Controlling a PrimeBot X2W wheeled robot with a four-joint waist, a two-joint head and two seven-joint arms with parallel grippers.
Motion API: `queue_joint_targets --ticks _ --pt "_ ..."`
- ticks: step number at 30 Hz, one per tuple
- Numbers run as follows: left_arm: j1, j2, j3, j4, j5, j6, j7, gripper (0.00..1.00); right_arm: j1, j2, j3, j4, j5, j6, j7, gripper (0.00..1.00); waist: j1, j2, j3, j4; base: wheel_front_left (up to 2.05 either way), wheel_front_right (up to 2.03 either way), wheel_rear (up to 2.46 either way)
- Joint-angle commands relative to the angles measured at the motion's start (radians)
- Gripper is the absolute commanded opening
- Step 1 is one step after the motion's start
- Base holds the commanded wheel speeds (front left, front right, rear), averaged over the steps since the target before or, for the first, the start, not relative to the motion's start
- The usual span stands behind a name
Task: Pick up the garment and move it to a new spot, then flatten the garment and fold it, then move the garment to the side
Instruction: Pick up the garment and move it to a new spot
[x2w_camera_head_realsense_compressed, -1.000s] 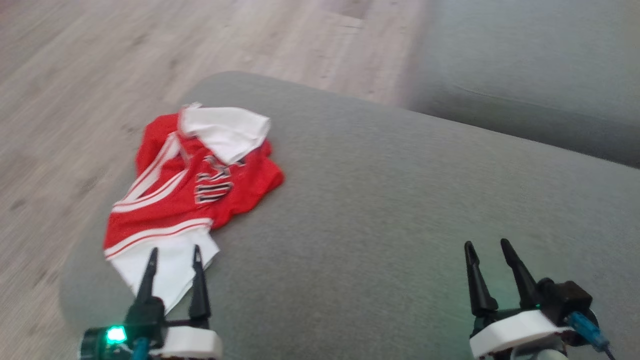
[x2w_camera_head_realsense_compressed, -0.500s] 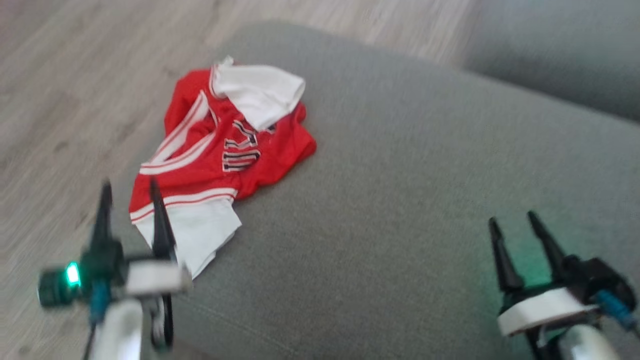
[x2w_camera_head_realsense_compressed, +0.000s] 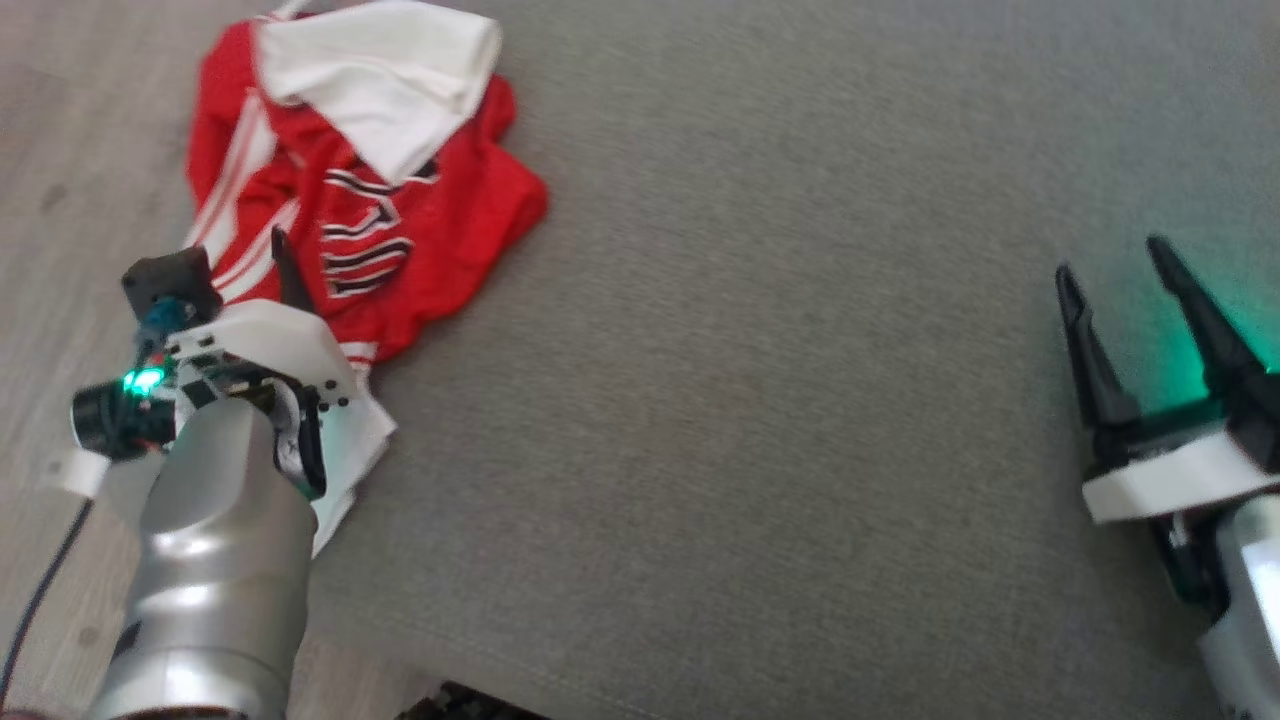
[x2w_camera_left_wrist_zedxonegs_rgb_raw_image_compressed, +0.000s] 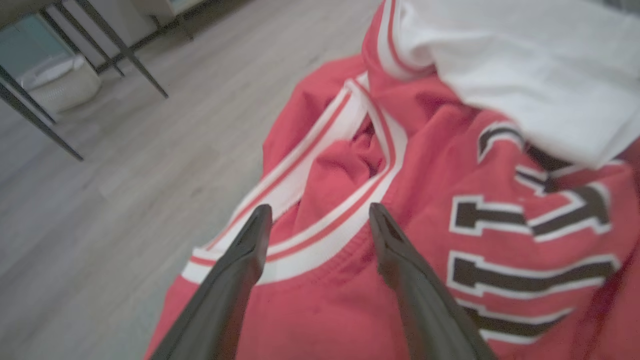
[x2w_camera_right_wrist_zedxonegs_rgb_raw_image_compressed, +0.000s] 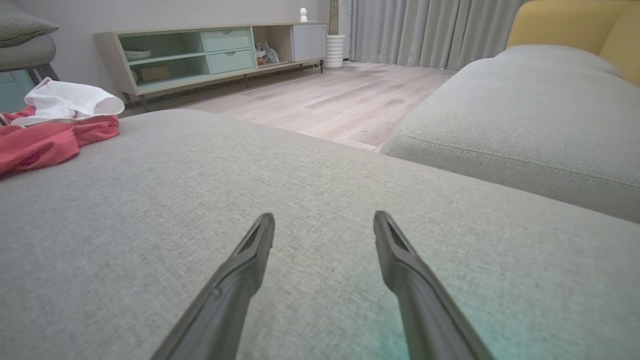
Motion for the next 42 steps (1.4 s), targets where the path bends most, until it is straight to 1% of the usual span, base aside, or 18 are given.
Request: queue_joint_targets --ticks 1,5,6,8,9,10,13,17,20,24,27,30,33,36,38,42 --pt "-0.034 0.05 0.055 0.046 -0.037 -0.01 0.023 1.0 -0.015 -0.019 0.018 -0.025 -0.006 -0.001 -0.01 1.0 -0.0003 0.0 0.052 -0.051 0.0 0.0 0.0" --pt "-0.065 0.047 0.086 0.156 -0.086 -0.03 0.048 1.0 -0.027 -0.023 0.01 -0.024 -0.006 -0.001 -0.01 1.0 -0.0003 0.0 0.077 -0.067 0.0 0.0 0.0" --pt "-0.065 0.047 0.086 0.156 -0.086 -0.03 0.048 1.0 -0.027 -0.023 0.01 -0.024 -0.006 -0.001 -0.01 1.0 -0.0003 0.0 0.077 -0.067 0.0 0.0 0.0" --pt "-0.077 0.043 0.09 0.183 -0.099 -0.045 0.03 1.0 -0.027 -0.019 0.001 -0.023 -0.009 -0.001 -0.01 1.0 -0.0003 0.0 0.083 -0.069 0.0 0.0 0.0" --pt "-0.081 0.044 0.086 0.192 -0.097 -0.049 0.015 0.35 -0.027 -0.016 -0.001 -0.022 -0.011 -0.001 -0.01 1.0 -0.0003 0.0 0.084 -0.07 0.0 0.0 0.0" --pt "-0.084 0.048 0.082 0.2 -0.095 -0.052 -0.002 0.0 -0.027 -0.012 -0.002 -0.021 -0.013 -0.001 -0.01 1.0 -0.0003 0.0 0.085 -0.071 0.0 0.0 0.0" --pt "-0.097 0.059 0.074 0.215 -0.092 -0.063 -0.051 0.0 -0.028 0.001 0.003 -0.013 -0.017 -0.001 -0.01 1.0 -0.0003 0.0 0.076 -0.075 0.0 0.0 0.0" --pt "-0.125 0.081 0.055 0.214 -0.076 -0.06 -0.114 0.0 -0.038 0.021 0.012 -0.005 -0.017 -0.001 -0.01 1.0 -0.0003 0.0 0.049 -0.084 0.0 0.0 0.0" --pt "-0.148 0.109 0.04 0.189 -0.058 -0.054 -0.144 0.0 -0.044 0.039 0.016 0.0 -0.015 -0.001 -0.01 1.0 -0.0003 0.0 0.015 -0.099 0.0 0.0 0.0" --pt "-0.18 0.146 0.017 0.107 -0.032 -0.063 -0.159 0.0 -0.039 0.071 0.016 0.008 -0.012 -0.001 -0.01 1.0 -0.0003 0.0 -0.047 -0.131 0.0 0.0 0.0" --pt "-0.192 0.166 -0.001 -0.02 -0.007 -0.067 -0.16 0.0 -0.026 0.101 0.009 0.011 -0.01 -0.001 -0.01 1.0 -0.0003 0.0 -0.101 -0.166 0.0 0.0 0.0" --pt "-0.19 0.185 -0.024 -0.139 0.022 -0.074 -0.16 0.0 -0.01 0.136 0.005 0.012 -0.01 -0.001 -0.01 1.0 -0.0003 0.0 -0.159 -0.215 0.0 0.0 0.0" --pt "-0.193 0.197 -0.052 -0.245 0.044 -0.089 -0.16 0.0 0.007 0.171 0.005 0.012 -0.011 -0.001 -0.01 1.0 -0.0003 0.0 -0.215 -0.277 0.0 0.0 0.0" --pt "-0.195 0.206 -0.081 -0.334 0.061 -0.11 -0.157 0.0 0.028 0.206 0.0 0.01 -0.009 -0.001 -0.01 1.0 -0.0003 0.0 -0.265 -0.347 0.0 0.0 0.0" --pt "-0.194 0.21 -0.1 -0.397 0.066 -0.129 -0.143 0.0 0.039 0.239 -0.019 0.002 0.024 -0.001 -0.01 1.0 -0.0003 0.0 -0.292 -0.402 0.0 0.0 0.0" --pt "-0.174 0.204 -0.131 -0.525 0.062 -0.157 -0.091 0.0 0.048 0.262 -0.014 -0.019 0.035 -0.001 -0.01 1.0 -0.0003 0.0 -0.329 -0.513 0.0 0.0 0.0"
